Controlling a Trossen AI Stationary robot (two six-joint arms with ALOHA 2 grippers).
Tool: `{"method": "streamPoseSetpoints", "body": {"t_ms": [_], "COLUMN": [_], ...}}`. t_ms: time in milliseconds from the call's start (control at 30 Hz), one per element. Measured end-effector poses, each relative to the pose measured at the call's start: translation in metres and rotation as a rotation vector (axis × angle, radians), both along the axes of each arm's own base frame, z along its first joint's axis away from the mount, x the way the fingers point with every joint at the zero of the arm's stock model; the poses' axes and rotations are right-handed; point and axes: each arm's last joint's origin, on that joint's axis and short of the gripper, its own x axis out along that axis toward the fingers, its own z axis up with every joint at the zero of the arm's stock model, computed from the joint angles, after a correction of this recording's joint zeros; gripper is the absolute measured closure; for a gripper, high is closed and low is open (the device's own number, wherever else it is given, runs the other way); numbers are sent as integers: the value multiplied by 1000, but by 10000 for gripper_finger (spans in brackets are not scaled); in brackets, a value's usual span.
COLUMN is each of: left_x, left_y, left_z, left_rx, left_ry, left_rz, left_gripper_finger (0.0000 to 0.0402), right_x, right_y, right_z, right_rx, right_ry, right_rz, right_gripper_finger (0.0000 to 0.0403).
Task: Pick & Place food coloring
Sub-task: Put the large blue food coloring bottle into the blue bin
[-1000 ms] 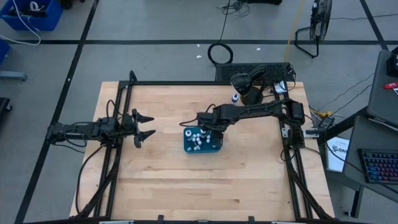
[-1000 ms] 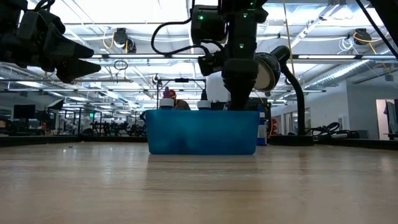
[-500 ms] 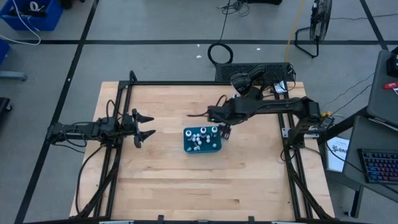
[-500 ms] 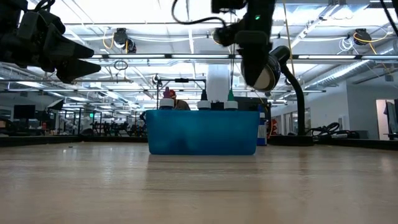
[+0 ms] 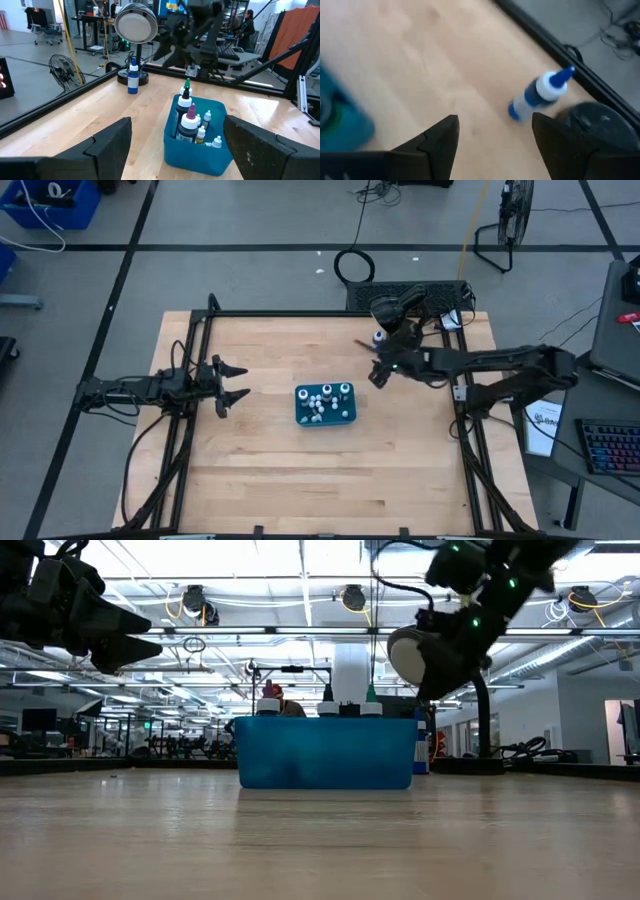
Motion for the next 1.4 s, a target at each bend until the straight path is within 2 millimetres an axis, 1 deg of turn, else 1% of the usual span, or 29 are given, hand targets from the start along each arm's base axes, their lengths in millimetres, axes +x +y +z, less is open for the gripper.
{"method": "streamPoseSetpoints", "body": {"t_ms": [67, 167, 233, 400, 500, 633, 767, 967, 1167, 1267, 1400], "left_x": [0, 0, 0, 0, 0, 0, 0, 0, 0, 0, 0], "left_y": [0, 0, 0, 0, 0, 0, 0, 0, 0, 0, 0], "left_z": [0, 0, 0, 0, 0, 0, 0, 0, 0, 0, 0], "left_rx": [0, 0, 0, 0, 0, 0, 0, 0, 0, 0, 0], "left_ry": [0, 0, 0, 0, 0, 0, 0, 0, 0, 0, 0], "left_rz": [0, 0, 0, 0, 0, 0, 0, 0, 0, 0, 0], "left_gripper_finger": [94, 94, 94, 94, 94, 94, 94, 94, 94, 94, 94], "right_x": [-10, -24, -30, -36, -38, -37, -34, -26, -22, -21, -21], "right_y": [-6, -13, -19, -32, -39, -49, -59, -70, -73, -73, -74], "right_z": [-11, -25, -30, -38, -39, -36, -39, -52, -57, -57, -54], "right_rx": [-19, -27, -27, -63, -82, -52, -32, -60, -69, -72, -84], "right_ry": [-36, -19, -16, -84, -106, -182, -227, -218, -234, -238, -257], "right_rz": [-21, -71, -103, -145, -160, -143, -137, -133, -133, -132, -129], "right_gripper_finger": [161, 162, 164, 167, 166, 166, 165, 165, 166, 181, 226]}}
